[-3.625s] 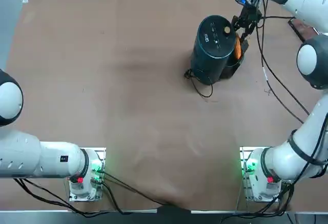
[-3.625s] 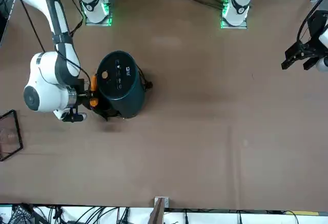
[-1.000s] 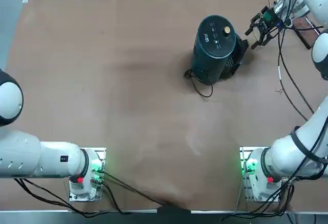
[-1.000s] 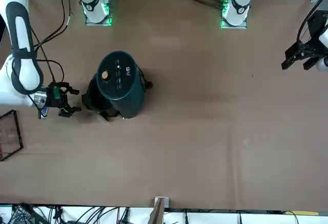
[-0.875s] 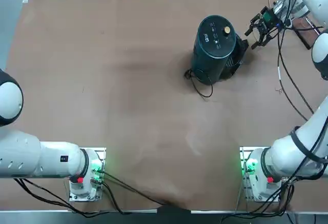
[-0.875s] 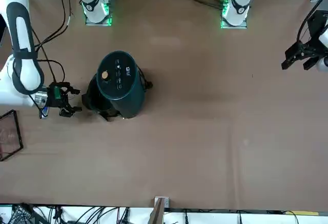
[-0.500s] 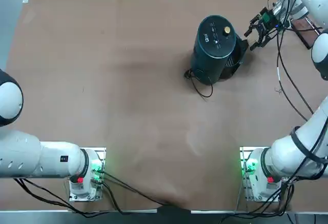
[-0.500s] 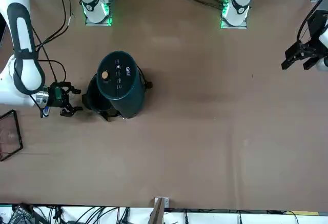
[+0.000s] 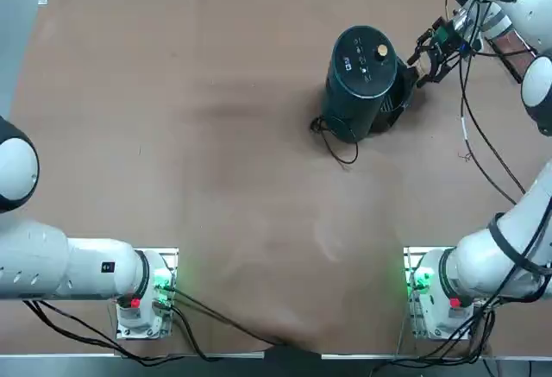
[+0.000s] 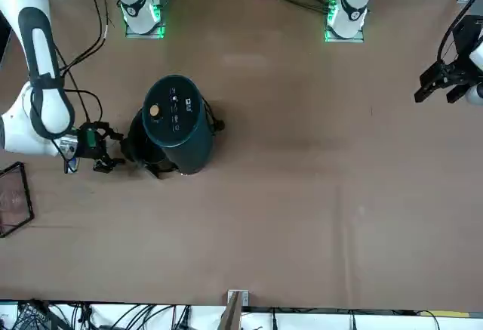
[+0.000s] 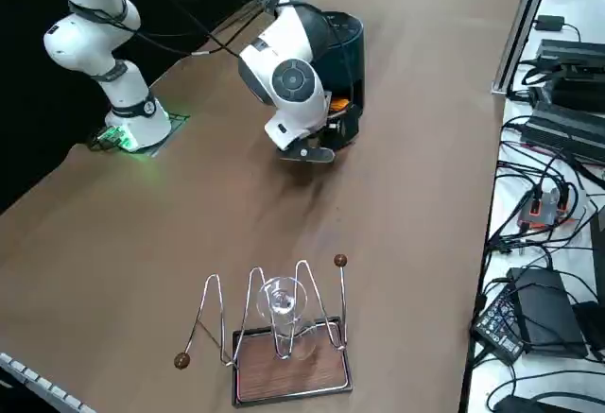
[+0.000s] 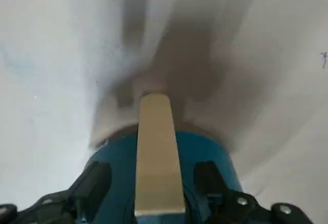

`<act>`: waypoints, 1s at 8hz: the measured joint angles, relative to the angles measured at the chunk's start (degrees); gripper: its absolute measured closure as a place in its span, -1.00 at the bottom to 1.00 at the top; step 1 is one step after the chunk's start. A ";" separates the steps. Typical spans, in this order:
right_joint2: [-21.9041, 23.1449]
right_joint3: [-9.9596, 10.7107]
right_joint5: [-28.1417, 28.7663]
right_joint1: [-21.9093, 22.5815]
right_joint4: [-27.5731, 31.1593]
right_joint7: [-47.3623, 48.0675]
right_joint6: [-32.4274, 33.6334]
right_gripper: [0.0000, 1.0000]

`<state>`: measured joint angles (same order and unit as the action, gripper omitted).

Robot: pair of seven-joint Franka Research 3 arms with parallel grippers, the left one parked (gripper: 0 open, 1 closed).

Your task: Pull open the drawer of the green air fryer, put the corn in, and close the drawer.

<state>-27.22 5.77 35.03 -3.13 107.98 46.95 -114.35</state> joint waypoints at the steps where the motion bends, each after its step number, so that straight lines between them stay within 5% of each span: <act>1: -0.34 0.00 0.11 0.09 0.14 0.02 -0.53 -0.93; 8: -1.57 0.01 0.42 0.11 0.24 0.12 -1.98 -0.56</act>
<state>-28.79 5.77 35.45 -3.01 108.21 47.07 -116.33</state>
